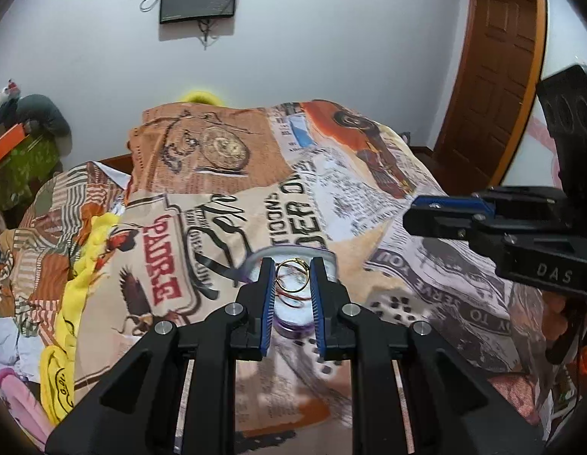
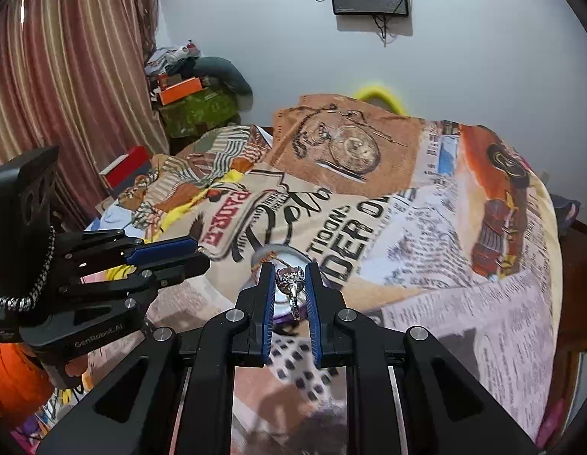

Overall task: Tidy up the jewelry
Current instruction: 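Carry both pieces into the heart tin and open both grippers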

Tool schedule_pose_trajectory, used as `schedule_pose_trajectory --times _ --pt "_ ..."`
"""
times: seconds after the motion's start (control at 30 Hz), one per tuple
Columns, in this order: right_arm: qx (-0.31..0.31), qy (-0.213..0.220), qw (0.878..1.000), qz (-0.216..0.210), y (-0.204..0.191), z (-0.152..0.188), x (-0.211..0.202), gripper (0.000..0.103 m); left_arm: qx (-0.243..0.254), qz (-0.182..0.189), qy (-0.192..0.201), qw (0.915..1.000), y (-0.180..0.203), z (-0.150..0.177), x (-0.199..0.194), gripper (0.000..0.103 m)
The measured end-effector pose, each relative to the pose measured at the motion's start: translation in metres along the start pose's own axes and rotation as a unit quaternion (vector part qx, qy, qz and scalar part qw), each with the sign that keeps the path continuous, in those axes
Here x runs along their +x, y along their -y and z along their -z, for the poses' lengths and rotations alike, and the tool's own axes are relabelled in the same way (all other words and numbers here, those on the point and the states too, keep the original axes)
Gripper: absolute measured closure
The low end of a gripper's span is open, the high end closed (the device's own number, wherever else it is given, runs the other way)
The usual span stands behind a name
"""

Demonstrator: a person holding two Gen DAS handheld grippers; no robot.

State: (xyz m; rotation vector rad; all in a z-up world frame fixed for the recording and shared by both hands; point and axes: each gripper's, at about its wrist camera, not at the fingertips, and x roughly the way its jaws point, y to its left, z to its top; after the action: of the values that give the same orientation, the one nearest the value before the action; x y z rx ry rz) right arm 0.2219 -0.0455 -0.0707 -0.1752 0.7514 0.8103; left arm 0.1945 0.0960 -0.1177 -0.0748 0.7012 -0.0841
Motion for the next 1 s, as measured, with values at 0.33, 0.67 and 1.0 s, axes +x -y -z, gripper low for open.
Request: schedule_pose_trajectory --times 0.33,0.67,1.0 --pt "0.013 -0.038 0.999 -0.005 0.0 -0.003 0.044 0.089 -0.012 0.013 -0.025 0.9995 -0.01 0.008 0.028 0.086" --pt "0.019 -0.079 0.997 -0.01 0.004 0.001 0.076 0.089 -0.006 0.03 -0.061 0.9977 -0.003 0.018 0.061 0.086" --pt "0.013 -0.086 0.996 -0.017 0.004 0.0 0.092 0.089 0.009 0.026 -0.06 0.9978 0.0 0.014 0.069 0.086"
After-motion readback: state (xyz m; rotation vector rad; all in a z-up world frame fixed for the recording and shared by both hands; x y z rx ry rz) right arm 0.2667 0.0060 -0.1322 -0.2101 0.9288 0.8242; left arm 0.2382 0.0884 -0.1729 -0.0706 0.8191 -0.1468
